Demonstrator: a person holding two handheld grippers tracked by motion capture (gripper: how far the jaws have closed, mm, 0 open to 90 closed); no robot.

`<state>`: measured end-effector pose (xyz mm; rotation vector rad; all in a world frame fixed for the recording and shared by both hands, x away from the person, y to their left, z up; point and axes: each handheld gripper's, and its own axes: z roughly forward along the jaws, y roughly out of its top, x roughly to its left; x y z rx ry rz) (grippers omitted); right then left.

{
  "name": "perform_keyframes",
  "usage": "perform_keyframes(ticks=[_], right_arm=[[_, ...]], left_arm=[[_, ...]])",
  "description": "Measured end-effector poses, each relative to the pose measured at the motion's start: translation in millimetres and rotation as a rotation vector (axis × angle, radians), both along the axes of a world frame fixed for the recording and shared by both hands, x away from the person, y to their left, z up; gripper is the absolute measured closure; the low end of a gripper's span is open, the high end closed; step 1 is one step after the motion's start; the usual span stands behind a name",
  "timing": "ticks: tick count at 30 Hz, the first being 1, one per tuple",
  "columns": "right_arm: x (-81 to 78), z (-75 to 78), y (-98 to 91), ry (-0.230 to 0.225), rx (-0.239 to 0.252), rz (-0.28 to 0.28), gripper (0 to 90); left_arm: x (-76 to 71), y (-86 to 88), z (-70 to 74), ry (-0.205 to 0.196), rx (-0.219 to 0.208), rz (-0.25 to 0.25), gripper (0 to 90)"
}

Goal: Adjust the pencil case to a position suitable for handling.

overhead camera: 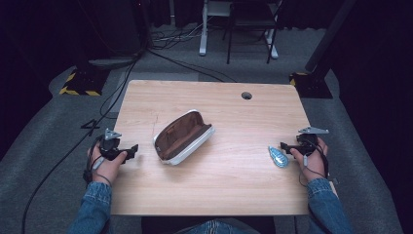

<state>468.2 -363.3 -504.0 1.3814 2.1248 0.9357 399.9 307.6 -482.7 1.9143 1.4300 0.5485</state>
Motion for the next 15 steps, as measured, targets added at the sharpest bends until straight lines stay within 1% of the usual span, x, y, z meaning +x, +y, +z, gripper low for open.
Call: perform_keyframes(ticks=[1, 5, 6, 9, 10, 15], right_arm=[[0.0, 0.0, 0.0, 0.0, 0.0, 0.0, 14.4], [-0.1, -0.1, 0.1, -0.001, 0.0, -0.001, 14.4], [-0.1, -0.1, 0.1, -0.001, 0.0, -0.001, 14.4], [-0.1, -0.1, 0.1, -0.001, 0.0, 0.0, 14.4], [-0.1, -0.1, 0.1, -0.001, 0.0, 0.0, 14.4], [-0.3, -0.1, 0.0, -0.001, 0.0, 0.002, 14.4]], left_arm=[[0.0, 0.0, 0.0, 0.0, 0.0, 0.0, 19.5], [-3.2, -5.1, 12.0, -0.015, -0.019, -0.01, 20.6], [-3.2, -5.1, 12.0, -0.015, -0.019, -0.01, 20.7], [-5.8, -11.4, 21.8, -0.034, -0.029, -0.027, 20.7], [-5.8, -11.4, 21.8, -0.034, -0.029, -0.027, 20.6], [-8.9, -21.5, 32.0, -0.056, -0.041, -0.056, 19.8]])
